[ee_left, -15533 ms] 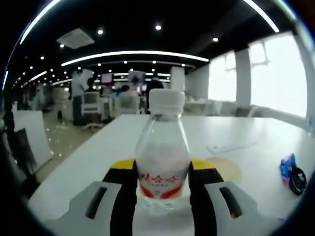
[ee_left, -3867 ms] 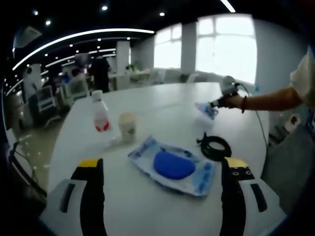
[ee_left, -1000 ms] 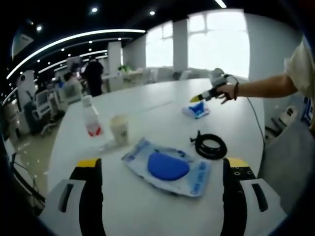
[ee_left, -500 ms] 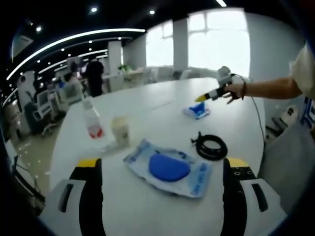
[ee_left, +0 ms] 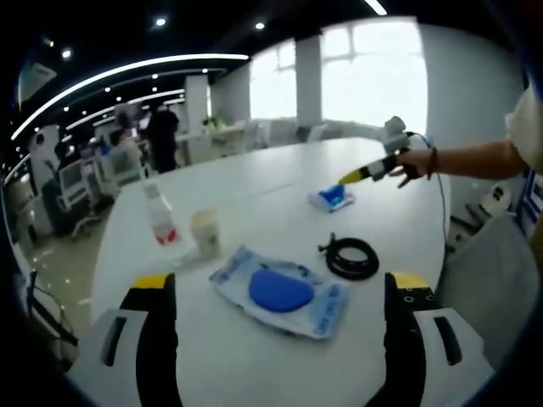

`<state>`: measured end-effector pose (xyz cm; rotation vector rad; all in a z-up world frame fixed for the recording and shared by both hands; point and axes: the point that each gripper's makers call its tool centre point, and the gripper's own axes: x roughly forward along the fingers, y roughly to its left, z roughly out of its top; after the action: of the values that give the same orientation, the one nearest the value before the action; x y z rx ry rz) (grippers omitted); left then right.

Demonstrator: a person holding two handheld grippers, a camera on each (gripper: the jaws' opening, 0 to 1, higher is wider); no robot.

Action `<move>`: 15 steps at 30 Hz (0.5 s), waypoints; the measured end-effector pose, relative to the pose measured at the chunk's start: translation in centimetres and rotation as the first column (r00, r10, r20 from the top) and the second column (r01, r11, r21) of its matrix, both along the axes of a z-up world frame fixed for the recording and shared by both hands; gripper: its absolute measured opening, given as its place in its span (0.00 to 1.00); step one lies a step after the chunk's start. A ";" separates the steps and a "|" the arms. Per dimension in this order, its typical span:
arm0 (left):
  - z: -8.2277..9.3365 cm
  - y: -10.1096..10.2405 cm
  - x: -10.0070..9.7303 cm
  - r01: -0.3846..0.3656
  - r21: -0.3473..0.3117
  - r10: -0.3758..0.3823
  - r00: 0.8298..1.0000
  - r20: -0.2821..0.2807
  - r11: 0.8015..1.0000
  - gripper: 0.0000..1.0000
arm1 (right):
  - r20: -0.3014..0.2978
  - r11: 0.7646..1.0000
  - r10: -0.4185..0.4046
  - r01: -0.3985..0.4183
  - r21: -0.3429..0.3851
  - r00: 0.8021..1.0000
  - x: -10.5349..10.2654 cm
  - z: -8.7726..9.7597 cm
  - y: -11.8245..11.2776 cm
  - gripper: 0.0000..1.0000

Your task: Arrange the tabletop items into an orderly group along one side of the table until the central work area is clear of visible clutter.

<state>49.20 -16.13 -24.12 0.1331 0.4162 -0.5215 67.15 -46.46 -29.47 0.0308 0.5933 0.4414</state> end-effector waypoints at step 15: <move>1.2 -1.5 -2.3 0.009 -0.012 -0.008 1.000 0.013 1.000 0.99 | -0.029 0.993 0.113 -0.112 0.034 0.993 -5.0 -0.6 2.8 0.99</move>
<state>46.90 -17.60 -22.93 0.1264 0.4002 -0.5312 62.16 -43.61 -30.08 0.0352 0.6205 0.5608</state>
